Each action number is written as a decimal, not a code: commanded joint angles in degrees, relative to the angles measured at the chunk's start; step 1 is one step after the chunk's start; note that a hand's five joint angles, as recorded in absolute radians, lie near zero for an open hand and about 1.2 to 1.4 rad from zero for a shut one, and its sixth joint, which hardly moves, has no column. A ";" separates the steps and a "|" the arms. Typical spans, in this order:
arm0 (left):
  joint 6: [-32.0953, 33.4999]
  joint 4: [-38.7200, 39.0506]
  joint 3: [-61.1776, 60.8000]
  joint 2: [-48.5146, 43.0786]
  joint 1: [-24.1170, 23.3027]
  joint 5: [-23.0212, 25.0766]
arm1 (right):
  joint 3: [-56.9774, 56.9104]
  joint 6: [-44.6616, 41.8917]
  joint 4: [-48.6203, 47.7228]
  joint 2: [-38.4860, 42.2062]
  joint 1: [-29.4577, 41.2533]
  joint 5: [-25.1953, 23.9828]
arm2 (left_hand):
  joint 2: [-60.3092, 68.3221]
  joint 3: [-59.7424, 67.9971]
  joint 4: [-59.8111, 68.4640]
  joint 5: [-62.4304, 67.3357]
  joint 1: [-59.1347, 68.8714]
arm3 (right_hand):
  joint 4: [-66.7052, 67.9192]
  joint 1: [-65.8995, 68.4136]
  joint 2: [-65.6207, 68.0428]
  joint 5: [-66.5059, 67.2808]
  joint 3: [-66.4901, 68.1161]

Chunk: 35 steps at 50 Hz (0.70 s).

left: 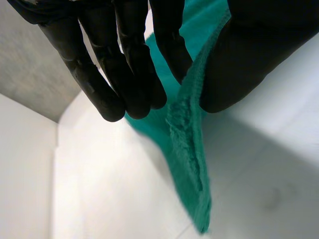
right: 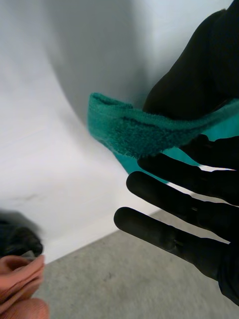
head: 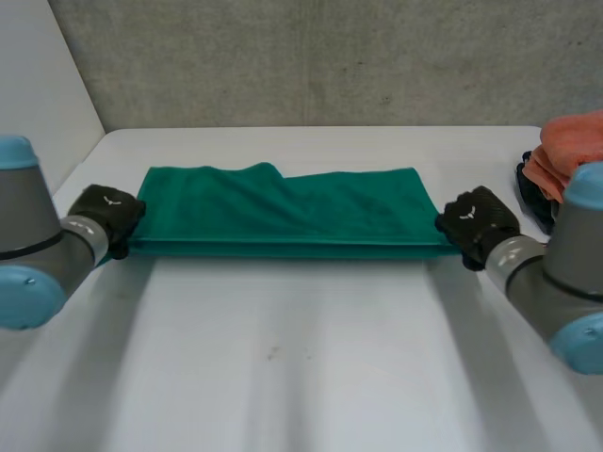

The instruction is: Fold the laundry.

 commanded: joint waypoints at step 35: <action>15.71 0.89 30.81 -19.06 -11.38 -4.81 | -14.60 -9.60 -0.38 13.93 -0.11 10.86 | 11.64 12.02 11.58 13.21 13.19 | 11.33 15.24 12.45 10.60 11.76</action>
